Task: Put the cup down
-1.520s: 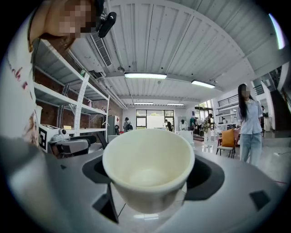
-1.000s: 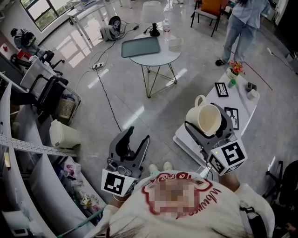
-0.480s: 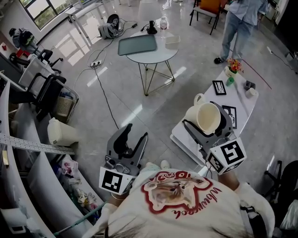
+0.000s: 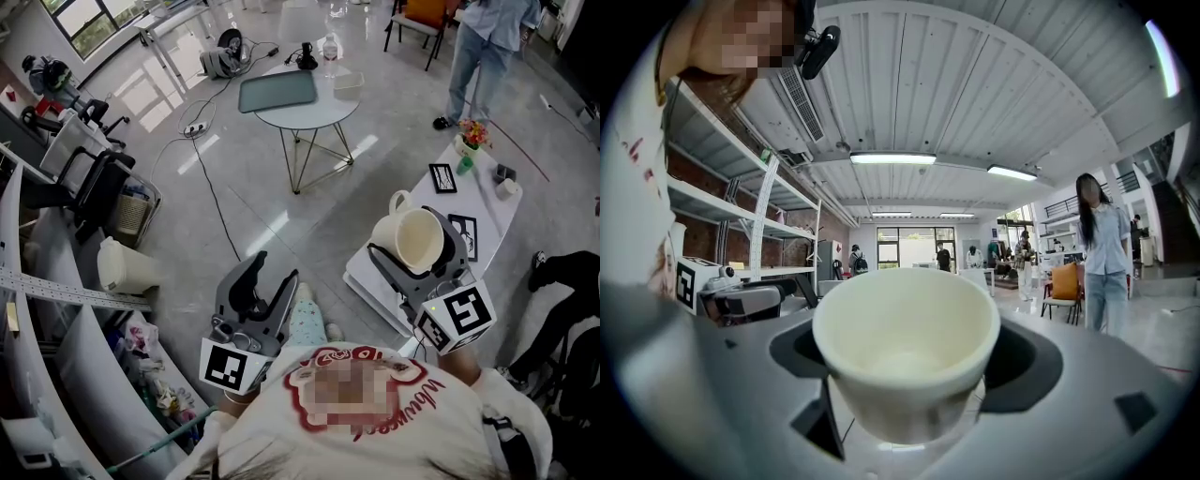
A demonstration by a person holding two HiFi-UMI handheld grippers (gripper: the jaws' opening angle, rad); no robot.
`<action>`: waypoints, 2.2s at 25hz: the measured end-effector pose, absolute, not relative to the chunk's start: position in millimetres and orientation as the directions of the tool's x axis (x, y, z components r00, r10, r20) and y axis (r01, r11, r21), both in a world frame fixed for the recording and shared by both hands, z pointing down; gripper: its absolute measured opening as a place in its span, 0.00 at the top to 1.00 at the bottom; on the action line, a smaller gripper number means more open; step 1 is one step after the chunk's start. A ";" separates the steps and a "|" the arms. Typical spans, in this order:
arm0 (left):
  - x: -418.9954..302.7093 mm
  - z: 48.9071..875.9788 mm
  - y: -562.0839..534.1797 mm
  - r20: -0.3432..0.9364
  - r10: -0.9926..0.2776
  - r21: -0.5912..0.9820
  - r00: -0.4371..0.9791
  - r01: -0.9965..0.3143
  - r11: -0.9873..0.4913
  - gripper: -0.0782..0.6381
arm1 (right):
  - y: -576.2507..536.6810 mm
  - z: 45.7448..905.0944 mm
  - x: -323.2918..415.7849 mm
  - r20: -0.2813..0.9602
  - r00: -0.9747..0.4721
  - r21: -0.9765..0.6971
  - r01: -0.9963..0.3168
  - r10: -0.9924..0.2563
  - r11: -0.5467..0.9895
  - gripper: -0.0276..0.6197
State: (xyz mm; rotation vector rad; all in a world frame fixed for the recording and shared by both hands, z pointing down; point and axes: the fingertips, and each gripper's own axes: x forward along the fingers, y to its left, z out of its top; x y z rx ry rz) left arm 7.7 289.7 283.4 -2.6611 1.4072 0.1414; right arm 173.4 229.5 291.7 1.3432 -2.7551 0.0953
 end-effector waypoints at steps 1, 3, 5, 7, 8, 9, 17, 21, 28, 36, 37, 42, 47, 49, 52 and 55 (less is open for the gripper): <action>8.0 284.4 288.7 -0.144 -0.815 -0.066 0.561 -0.827 -0.558 0.60 | 228.7 292.6 173.8 0.095 -0.613 -0.024 -0.789 -0.784 0.614 0.32; 8.6 286.3 286.2 -0.146 -0.814 -0.061 0.562 -0.826 -0.560 0.60 | 226.3 293.9 173.9 0.096 -0.611 -0.025 -0.791 -0.786 0.612 0.32; 8.8 288.6 283.2 -0.145 -0.811 -0.056 0.566 -0.823 -0.565 0.60 | 223.4 294.5 173.3 0.095 -0.609 -0.024 -0.792 -0.788 0.610 0.32; 6.9 290.5 278.5 -0.143 -0.810 -0.052 0.568 -0.822 -0.567 0.60 | 219.7 295.1 171.7 0.097 -0.607 -0.026 -0.794 -0.789 0.607 0.32; 5.5 290.4 275.3 -0.145 -0.810 -0.050 0.568 -0.822 -0.567 0.60 | 217.4 295.1 170.6 0.097 -0.607 -0.026 -0.794 -0.789 0.608 0.32; 4.0 289.7 271.6 -0.149 -0.810 -0.049 0.568 -0.822 -0.567 0.60 | 214.9 294.7 169.2 0.097 -0.607 -0.025 -0.793 -0.788 0.608 0.32; -10.1 291.1 236.4 -0.161 -0.803 -0.039 0.574 -0.816 -0.576 0.60 | 182.3 294.8 152.0 0.100 -0.609 -0.015 -0.792 -0.787 0.610 0.32; -24.3 290.2 210.2 -0.165 -0.798 -0.041 0.580 -0.812 -0.582 0.60 | 159.0 293.2 139.3 0.097 -0.602 -0.010 -0.797 -0.793 0.604 0.32; -44.9 285.9 155.3 -0.173 -0.783 -0.060 0.597 -0.800 -0.597 0.60 | 109.3 289.9 123.3 0.089 -0.577 -0.013 -0.816 -0.812 0.578 0.32; -71.9 279.3 102.2 -0.182 -0.764 -0.076 0.619 -0.784 -0.616 0.60 | 62.0 284.0 100.4 0.089 -0.553 -0.016 -0.832 -0.828 0.554 0.32; -75.3 279.2 96.5 -0.180 -0.764 -0.075 0.620 -0.783 -0.618 0.60 | 56.3 284.1 97.1 0.090 -0.552 -0.018 -0.833 -0.829 0.553 0.32; -94.8 281.5 69.2 -0.171 -0.760 -0.075 0.627 -0.777 -0.625 0.60 | 30.9 284.0 73.9 0.084 -0.563 -0.027 -0.826 -0.822 0.562 0.32; -107.3 280.8 45.7 -0.179 -0.749 -0.075 0.638 -0.768 -0.636 0.60 | 11.2 286.1 63.1 0.085 -0.555 -0.025 -0.831 -0.827 0.555 0.32; -109.7 282.0 38.7 -0.179 -0.745 -0.080 0.643 -0.764 -0.640 0.60 | 4.2 287.2 62.2 0.081 -0.548 -0.032 -0.836 -0.832 0.548 0.32; -113.2 281.5 28.6 -0.183 -0.739 -0.080 0.648 -0.759 -0.646 0.60 | -5.1 286.2 58.3 0.077 -0.543 -0.038 -0.840 -0.836 0.542 0.32; -114.7 281.1 22.3 -0.184 -0.734 -0.079 0.653 -0.754 -0.652 0.60 | -10.2 286.7 53.6 0.083 -0.549 -0.035 -0.836 -0.832 0.548 0.32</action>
